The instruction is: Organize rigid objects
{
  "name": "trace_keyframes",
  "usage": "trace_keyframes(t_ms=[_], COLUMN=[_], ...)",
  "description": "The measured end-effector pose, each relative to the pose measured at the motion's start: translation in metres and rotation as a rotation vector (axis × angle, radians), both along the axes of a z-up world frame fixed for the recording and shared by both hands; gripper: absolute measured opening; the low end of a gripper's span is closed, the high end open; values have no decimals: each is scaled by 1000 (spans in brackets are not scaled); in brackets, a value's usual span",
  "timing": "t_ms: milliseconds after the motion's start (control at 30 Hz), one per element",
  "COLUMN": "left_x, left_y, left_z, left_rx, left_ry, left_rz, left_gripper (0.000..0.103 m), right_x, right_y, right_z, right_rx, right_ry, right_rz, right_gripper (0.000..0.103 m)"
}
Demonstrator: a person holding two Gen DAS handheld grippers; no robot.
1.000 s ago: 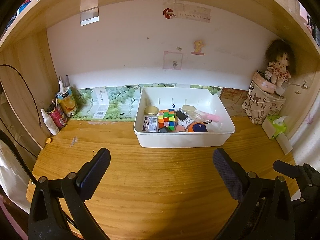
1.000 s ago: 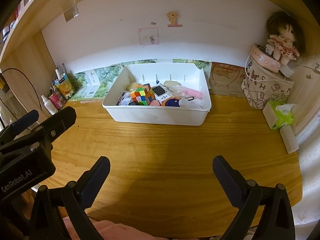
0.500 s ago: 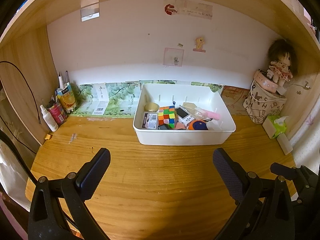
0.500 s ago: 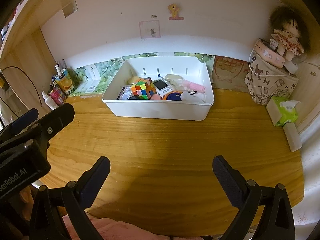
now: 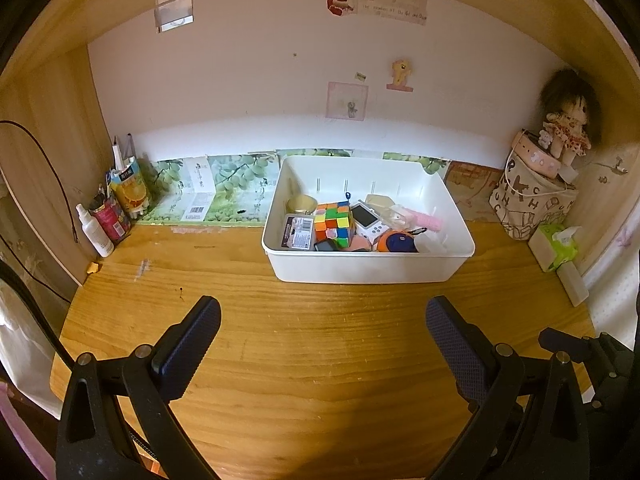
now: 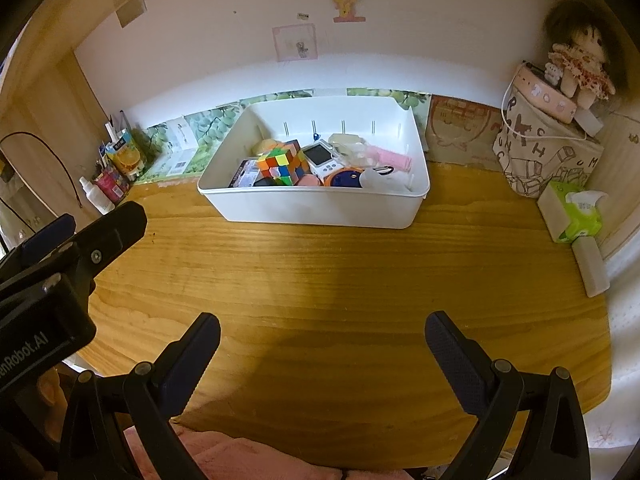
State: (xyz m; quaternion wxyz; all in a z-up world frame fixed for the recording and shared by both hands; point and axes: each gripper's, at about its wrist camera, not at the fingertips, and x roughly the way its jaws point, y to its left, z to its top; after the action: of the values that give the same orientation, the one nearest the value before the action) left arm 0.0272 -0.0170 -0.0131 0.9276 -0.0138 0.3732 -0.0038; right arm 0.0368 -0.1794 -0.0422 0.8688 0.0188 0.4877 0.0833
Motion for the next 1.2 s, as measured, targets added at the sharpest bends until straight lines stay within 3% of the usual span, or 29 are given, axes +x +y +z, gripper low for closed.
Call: trace_keyframes(t_ms=[1200], left_x=[11], left_y=[-5], left_z=[-6], left_rx=[22], left_ry=[40], left_rz=[18], left_gripper=[102], right_x=[14], right_y=[3], right_z=[-7], right_rx=[-13], right_ry=[44], right_rz=[38], right_gripper=[103])
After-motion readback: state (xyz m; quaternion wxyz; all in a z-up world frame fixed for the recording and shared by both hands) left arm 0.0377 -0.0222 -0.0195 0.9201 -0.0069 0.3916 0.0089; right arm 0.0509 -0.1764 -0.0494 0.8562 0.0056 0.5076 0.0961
